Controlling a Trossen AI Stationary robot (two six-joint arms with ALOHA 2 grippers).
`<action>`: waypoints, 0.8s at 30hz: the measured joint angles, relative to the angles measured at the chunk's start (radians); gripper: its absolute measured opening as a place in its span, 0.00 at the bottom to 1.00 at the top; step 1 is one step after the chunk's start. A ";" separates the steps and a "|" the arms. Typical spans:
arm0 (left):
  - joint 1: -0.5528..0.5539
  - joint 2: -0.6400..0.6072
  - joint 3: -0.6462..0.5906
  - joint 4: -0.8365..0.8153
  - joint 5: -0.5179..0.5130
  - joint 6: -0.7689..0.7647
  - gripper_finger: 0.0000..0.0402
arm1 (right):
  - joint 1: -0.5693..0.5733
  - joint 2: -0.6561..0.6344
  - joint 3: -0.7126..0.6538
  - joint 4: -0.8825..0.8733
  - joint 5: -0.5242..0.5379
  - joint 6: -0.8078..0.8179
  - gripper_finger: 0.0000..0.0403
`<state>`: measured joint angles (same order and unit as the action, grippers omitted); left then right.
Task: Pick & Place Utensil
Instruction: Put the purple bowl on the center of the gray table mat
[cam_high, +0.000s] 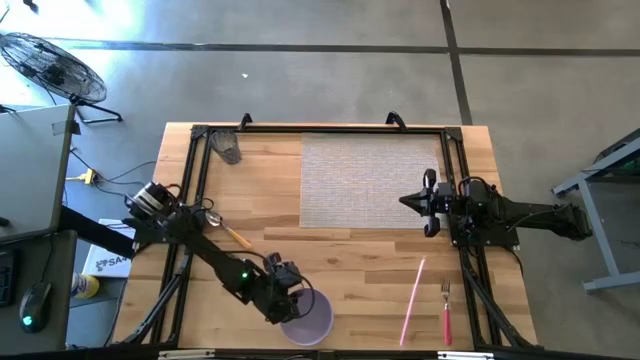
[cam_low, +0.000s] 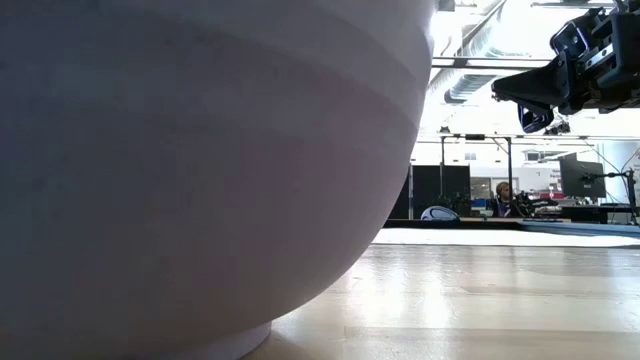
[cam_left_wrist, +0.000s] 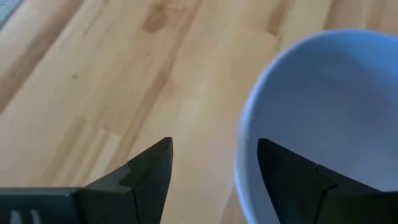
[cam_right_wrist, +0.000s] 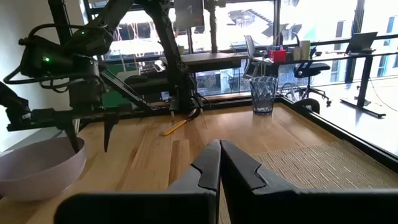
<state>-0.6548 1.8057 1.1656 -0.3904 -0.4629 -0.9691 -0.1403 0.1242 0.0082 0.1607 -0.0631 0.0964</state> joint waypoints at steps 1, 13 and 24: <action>-0.001 0.000 0.000 0.002 0.004 0.003 0.58 | 0.000 0.000 0.000 0.000 0.000 0.000 0.01; -0.006 0.000 0.000 -0.005 0.083 0.033 0.36 | 0.000 0.000 0.000 0.000 0.000 0.000 0.01; -0.006 0.000 0.000 -0.004 0.083 0.043 0.16 | 0.000 0.000 0.000 0.000 0.000 0.000 0.00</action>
<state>-0.6605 1.8057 1.1660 -0.3946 -0.3802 -0.9259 -0.1402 0.1242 0.0082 0.1608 -0.0631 0.0963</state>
